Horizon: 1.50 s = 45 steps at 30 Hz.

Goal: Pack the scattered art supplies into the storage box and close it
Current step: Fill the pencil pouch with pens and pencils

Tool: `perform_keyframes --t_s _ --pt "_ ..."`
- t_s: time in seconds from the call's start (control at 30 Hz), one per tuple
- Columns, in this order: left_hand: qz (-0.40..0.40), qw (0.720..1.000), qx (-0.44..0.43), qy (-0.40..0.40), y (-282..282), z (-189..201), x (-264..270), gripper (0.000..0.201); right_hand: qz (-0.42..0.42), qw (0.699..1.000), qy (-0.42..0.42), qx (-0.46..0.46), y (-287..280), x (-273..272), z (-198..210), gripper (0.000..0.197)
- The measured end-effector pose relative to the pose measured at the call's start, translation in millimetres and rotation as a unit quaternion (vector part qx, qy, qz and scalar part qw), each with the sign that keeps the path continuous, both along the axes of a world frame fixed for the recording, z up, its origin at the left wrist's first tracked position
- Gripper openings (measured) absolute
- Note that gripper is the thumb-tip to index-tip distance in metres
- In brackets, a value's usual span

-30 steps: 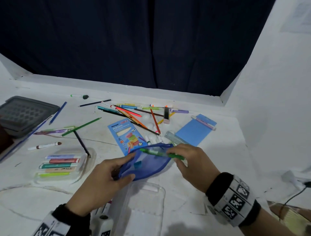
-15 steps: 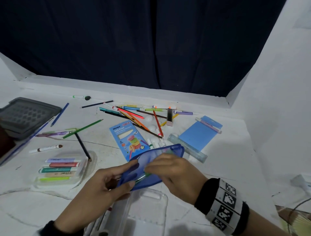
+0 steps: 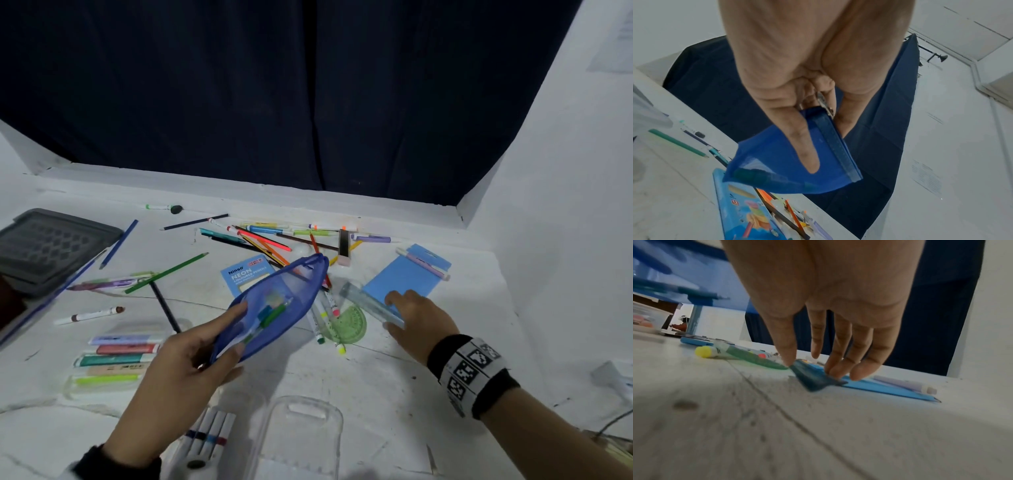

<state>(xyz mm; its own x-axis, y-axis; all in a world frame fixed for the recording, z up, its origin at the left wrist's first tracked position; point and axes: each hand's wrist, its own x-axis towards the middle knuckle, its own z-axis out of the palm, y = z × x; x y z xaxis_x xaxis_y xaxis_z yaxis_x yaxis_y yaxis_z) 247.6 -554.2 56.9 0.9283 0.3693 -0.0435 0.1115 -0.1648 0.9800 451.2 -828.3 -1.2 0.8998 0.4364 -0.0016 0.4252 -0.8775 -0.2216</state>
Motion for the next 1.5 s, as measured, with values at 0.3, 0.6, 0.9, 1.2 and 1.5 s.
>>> perform_keyframes --t_s 0.3,0.6,0.9,1.2,1.5 --pt "-0.01 1.0 -0.016 -0.002 -2 -6 -5 0.047 -0.018 0.997 0.074 -0.03 10 5 -8 0.022" --pt "-0.012 0.999 -0.008 0.041 3 -11 -14 0.047 0.026 0.984 -0.016 -0.175 22 -14 -3 0.016" --pt "-0.029 0.996 -0.021 0.082 5 -8 -16 0.044 -0.007 0.969 -0.029 0.244 32 -39 13 0.011" --pt "-0.091 0.991 -0.053 0.081 -6 8 -13 0.049 0.313 0.909 -0.224 0.159 65 -76 29 0.035" --pt "-0.036 0.994 -0.076 0.071 4 6 -16 0.041 0.268 0.88 -0.084 0.382 75 -67 48 0.015"
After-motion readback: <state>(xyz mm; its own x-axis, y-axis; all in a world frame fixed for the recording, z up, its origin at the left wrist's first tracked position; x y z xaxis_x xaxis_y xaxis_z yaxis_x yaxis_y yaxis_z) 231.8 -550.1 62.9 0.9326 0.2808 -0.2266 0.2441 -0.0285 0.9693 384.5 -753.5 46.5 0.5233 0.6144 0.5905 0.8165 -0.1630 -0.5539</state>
